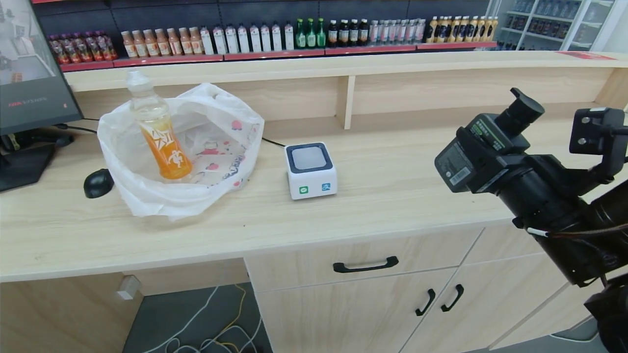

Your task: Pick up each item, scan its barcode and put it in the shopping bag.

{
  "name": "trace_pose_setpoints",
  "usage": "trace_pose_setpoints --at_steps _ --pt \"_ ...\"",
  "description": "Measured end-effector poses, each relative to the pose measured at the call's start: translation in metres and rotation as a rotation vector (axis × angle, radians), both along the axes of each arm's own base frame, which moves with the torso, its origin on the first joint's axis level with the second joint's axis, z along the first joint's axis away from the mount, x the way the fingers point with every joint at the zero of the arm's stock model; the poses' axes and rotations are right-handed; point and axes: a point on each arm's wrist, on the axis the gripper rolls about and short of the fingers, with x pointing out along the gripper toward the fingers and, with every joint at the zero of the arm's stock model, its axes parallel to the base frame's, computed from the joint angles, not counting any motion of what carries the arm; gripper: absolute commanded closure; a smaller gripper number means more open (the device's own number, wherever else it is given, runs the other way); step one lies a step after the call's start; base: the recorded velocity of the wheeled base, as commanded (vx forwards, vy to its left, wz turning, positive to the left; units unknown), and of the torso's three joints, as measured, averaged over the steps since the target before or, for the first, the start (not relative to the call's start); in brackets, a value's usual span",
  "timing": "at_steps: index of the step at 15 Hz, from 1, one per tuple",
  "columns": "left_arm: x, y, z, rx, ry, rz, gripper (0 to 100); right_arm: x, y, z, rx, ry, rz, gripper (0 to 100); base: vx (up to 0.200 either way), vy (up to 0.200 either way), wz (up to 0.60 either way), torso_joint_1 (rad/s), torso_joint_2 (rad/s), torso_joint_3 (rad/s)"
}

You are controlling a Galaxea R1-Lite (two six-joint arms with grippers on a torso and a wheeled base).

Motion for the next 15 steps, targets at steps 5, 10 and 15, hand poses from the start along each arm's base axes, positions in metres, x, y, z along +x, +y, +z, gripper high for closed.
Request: trace_pose_setpoints --at_steps 5,10,15 --pt "0.0 0.0 0.0 -0.001 0.0 0.0 0 0.0 0.002 -0.001 -0.002 0.005 0.009 100 0.0 0.2 0.0 0.0 0.0 0.003" --pt "0.0 0.0 0.0 0.0 -0.001 0.0 0 -0.003 0.001 -0.004 -0.006 0.02 0.015 100 0.0 0.16 0.0 0.003 0.0 0.001" --pt "0.0 0.0 0.0 0.001 -0.001 0.0 0 -0.023 0.001 -0.015 -0.149 0.042 0.013 100 0.0 0.0 0.0 0.0 0.0 0.0"
